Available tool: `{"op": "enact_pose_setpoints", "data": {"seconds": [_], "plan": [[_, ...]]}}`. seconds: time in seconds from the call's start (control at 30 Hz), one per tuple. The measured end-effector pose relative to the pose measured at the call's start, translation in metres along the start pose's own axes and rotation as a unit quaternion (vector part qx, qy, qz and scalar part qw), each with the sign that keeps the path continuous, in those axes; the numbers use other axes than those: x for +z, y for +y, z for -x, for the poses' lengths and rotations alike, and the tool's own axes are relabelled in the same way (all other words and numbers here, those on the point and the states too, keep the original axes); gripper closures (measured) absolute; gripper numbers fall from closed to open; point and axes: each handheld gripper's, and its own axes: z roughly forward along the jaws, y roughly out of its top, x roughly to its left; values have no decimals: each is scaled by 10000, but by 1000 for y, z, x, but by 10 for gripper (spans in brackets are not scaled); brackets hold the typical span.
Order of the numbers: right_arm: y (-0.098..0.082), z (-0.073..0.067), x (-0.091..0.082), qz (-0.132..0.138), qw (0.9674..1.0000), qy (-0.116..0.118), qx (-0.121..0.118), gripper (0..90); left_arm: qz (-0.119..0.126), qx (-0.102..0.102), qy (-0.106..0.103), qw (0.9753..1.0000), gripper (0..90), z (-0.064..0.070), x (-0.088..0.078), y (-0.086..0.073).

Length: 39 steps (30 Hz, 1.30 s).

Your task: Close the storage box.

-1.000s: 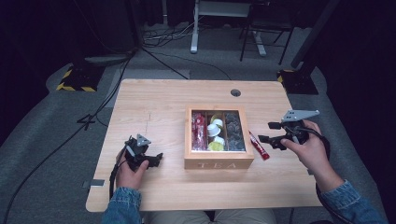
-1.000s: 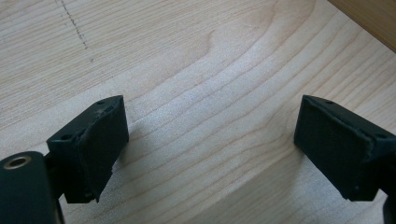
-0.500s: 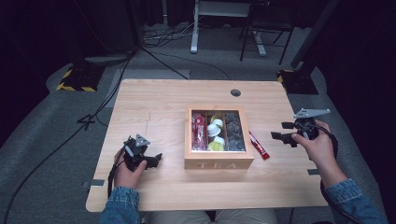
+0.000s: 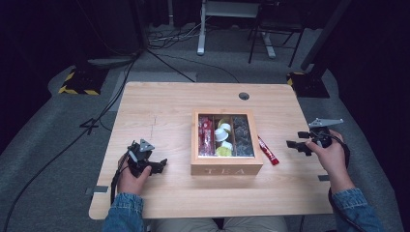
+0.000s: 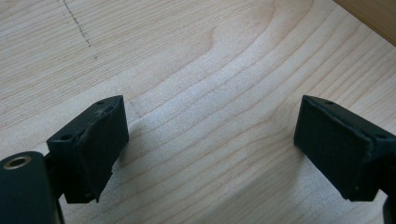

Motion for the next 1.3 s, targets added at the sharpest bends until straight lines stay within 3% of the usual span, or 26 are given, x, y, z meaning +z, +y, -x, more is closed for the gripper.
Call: {"op": "enact_pose_setpoints", "data": {"seconds": [0.3,0.7,0.97,1.3], "plan": [[-19,11,6,55,9999,-56,134,243,1,-2,-1,10000,103,0,0,0],[-39,13,24,-169,9998,-55,-22,243,20,-31,-20,10000,102,0,1,0],[-47,8,36,-169,9996,-103,-179,241,14,-44,-10,10000,102,0,1,0],[-52,0,45,100,9992,-319,-228,95,13,-33,1,10000,102,0,1,0]]}}
